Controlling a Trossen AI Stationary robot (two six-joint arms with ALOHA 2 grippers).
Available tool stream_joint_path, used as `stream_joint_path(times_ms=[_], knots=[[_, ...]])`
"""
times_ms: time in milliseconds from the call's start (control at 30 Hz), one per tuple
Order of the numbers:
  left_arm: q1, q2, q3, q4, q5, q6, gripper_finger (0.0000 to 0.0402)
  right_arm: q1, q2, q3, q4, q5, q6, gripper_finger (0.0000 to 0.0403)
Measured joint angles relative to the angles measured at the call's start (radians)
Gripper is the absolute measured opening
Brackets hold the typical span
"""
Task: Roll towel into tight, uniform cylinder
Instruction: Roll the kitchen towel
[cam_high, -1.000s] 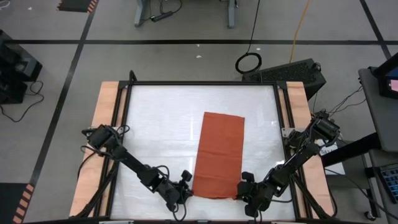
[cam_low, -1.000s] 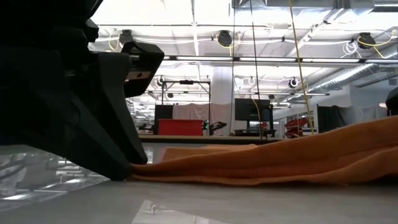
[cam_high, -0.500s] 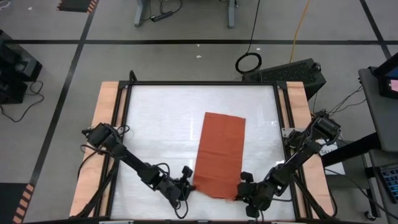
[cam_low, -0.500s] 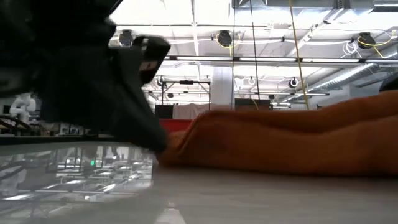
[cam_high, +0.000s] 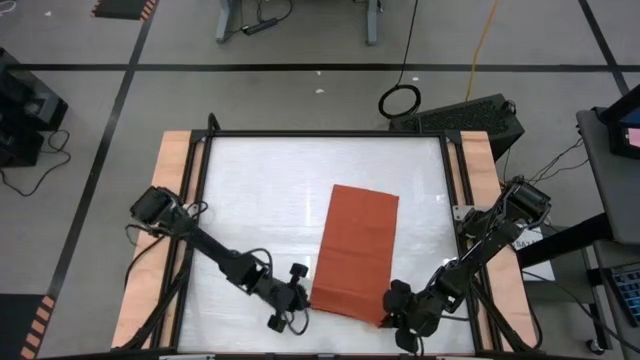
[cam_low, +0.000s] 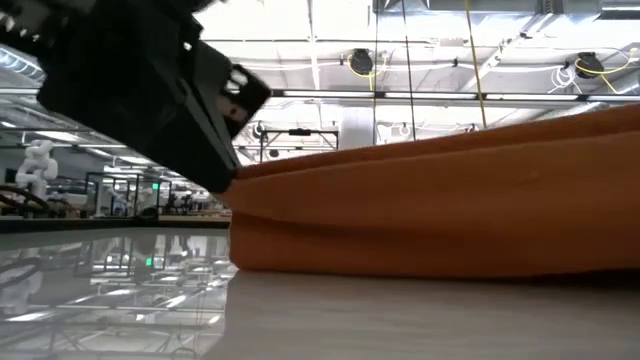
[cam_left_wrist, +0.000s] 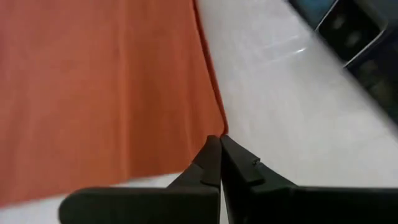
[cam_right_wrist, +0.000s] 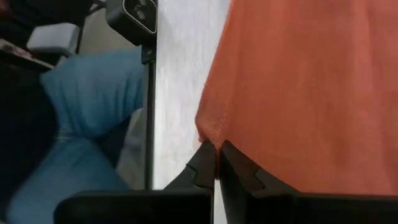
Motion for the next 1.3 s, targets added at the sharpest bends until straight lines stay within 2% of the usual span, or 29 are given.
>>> stream_joint_path(times_ms=[167,700,800,967,1033,1133,1300], knots=[[0.034,0.000,0.001,-0.004,0.119,-0.096,0.0000,0.000,0.000,0.000,0.009,-0.051,0.060,0.0002],[0.044,0.000,0.001,-0.030,0.126,-0.042,0.0000,0.001,0.000,0.000,0.009,-0.033,0.016,0.0005],[0.045,0.000,0.003,-0.095,0.127,-0.034,0.0000,0.001,0.000,0.000,0.018,-0.042,-0.004,0.0030],[0.048,-0.002,0.002,-0.259,0.128,-0.024,0.0017,0.007,-0.018,0.000,0.019,-0.107,-0.056,0.0111],[0.048,-0.003,0.004,-0.308,0.104,-0.018,0.0027,0.005,-0.036,0.000,-0.006,-0.107,-0.088,0.0144],[0.047,-0.028,0.005,-0.415,-0.008,-0.005,0.0042,-0.003,-0.071,0.001,-0.114,-0.044,-0.108,0.0177],[0.081,-0.110,-0.003,-0.620,-0.244,0.019,0.0061,-0.065,-0.100,0.000,-0.384,0.156,-0.106,0.0183]])
